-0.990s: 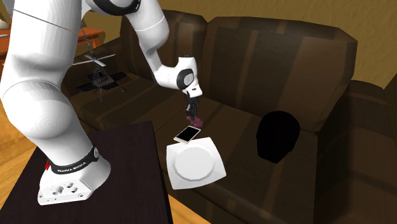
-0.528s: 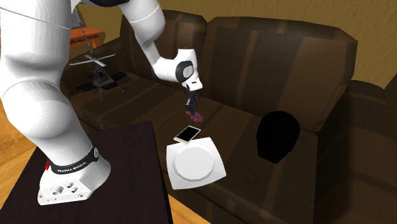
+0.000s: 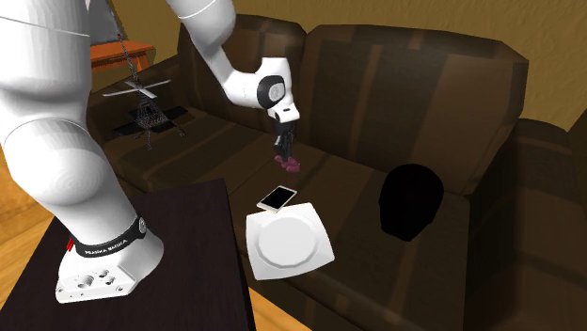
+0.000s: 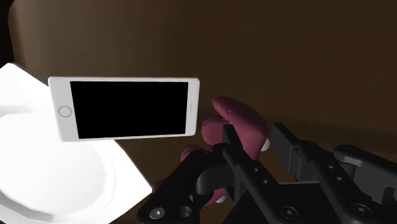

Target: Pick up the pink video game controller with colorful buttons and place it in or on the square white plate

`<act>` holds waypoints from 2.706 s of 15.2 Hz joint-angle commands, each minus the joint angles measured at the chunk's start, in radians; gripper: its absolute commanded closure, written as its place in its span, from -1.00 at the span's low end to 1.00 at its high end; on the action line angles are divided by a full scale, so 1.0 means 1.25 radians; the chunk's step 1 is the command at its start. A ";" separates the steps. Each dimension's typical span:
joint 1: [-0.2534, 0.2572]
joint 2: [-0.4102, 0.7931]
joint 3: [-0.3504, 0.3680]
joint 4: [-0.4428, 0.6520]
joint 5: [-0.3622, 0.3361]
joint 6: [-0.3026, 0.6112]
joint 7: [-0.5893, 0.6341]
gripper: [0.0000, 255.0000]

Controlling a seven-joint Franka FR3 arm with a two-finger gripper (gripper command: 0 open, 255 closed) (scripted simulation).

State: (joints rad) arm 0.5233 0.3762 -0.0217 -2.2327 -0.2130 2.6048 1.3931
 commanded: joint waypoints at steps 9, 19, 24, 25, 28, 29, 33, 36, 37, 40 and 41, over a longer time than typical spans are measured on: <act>-0.066 -0.146 -0.035 -0.192 -0.013 0.057 -0.084 1.00; -0.177 -0.293 -0.132 -0.404 -0.068 0.141 -0.235 1.00; -0.217 -0.298 -0.172 -0.447 -0.100 0.187 -0.280 1.00; -0.217 -0.282 -0.173 -0.446 -0.104 0.202 -0.276 1.00; -0.217 -0.234 -0.175 -0.441 -0.115 0.245 -0.263 1.00; -0.217 -0.218 -0.177 -0.438 -0.119 0.259 -0.259 1.00; -0.211 -0.152 -0.184 -0.427 -0.134 0.313 -0.239 1.00; -0.204 -0.102 -0.192 -0.416 -0.142 0.353 -0.226 1.00; -0.203 -0.091 -0.194 -0.414 -0.143 0.362 -0.224 1.00; -0.202 -0.091 -0.194 -0.414 -0.143 0.362 -0.224 1.00; -0.202 -0.091 -0.194 -0.414 -0.143 0.362 -0.224 1.00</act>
State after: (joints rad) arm 0.2706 0.2609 -0.2642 -2.7507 -0.3920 3.0557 1.1131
